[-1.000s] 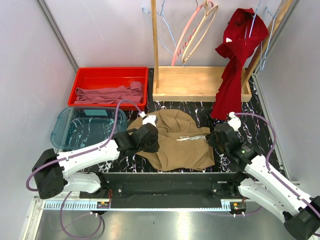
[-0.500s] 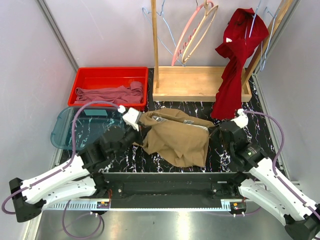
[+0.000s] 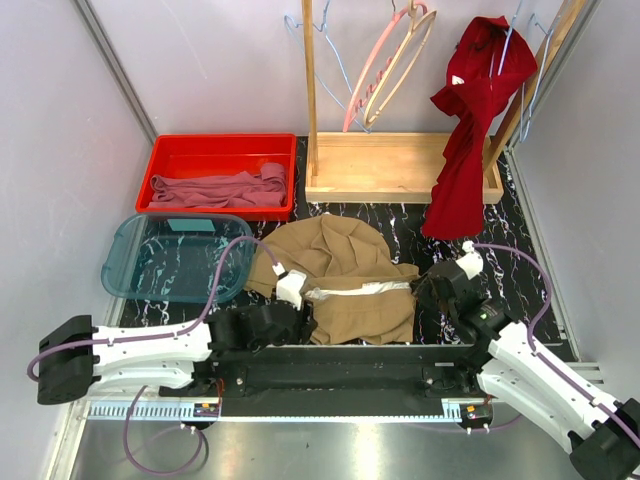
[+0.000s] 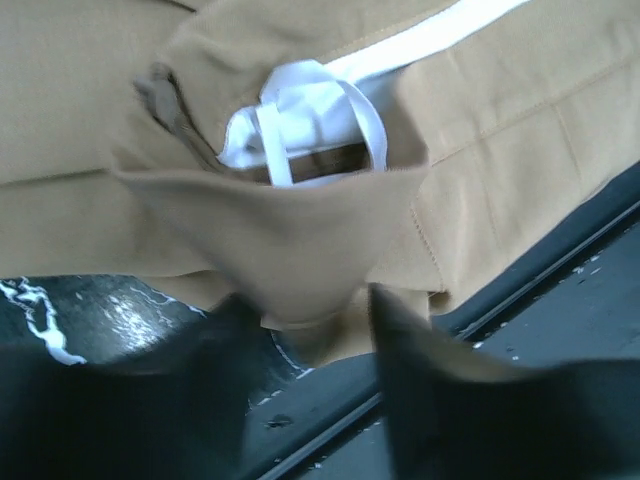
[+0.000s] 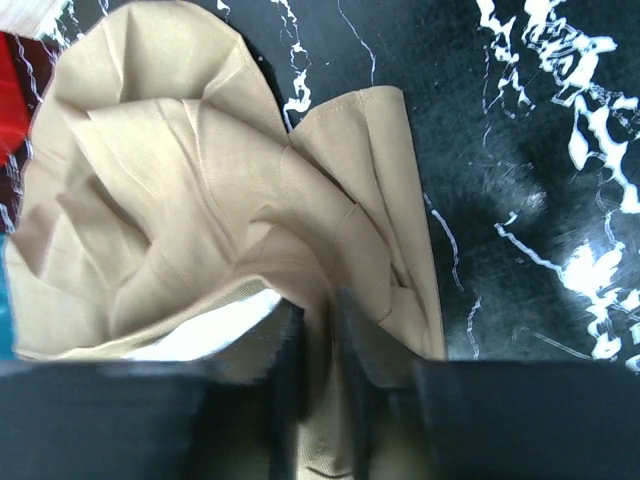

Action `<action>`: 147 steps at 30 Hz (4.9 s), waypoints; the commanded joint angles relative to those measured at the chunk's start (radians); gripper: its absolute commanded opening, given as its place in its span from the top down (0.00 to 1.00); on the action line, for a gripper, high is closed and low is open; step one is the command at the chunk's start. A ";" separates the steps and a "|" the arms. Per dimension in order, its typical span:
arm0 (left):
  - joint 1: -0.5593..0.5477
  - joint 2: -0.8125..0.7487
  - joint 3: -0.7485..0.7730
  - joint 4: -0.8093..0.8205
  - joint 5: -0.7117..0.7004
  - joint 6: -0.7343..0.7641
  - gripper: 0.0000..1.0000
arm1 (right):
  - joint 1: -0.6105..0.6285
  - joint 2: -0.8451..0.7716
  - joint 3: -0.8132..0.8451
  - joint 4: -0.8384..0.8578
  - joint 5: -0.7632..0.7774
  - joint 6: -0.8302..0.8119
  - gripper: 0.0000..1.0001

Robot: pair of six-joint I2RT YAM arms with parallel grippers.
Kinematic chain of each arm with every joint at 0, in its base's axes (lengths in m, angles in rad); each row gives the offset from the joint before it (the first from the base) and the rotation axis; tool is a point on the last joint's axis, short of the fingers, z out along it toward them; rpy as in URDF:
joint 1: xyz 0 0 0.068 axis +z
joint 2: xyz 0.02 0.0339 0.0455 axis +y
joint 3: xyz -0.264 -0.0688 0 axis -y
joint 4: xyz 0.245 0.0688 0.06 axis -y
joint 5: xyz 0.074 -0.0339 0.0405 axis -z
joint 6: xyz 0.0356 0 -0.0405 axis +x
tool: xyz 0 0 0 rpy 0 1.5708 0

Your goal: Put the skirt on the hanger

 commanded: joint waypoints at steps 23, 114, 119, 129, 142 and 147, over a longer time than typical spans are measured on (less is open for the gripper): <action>0.142 -0.021 0.333 -0.111 -0.108 0.011 0.30 | -0.001 0.332 0.392 0.062 -0.186 -0.325 0.78; 0.188 -0.020 0.341 -0.319 0.033 0.014 0.06 | -0.015 1.184 1.891 -0.101 0.090 -0.776 0.40; 0.190 -0.001 0.342 -0.313 0.036 0.018 0.06 | -0.017 1.126 1.817 -0.101 0.214 -0.829 0.34; 0.190 0.019 0.337 -0.305 0.050 0.017 0.06 | -0.026 1.151 1.790 -0.064 0.075 -0.950 0.24; 0.190 0.008 0.321 -0.307 0.044 0.006 0.06 | -0.032 1.397 2.085 0.021 -0.108 -0.948 0.21; 0.192 0.008 0.314 -0.307 0.043 0.000 0.06 | -0.032 1.495 2.196 -0.008 -0.068 -0.948 0.25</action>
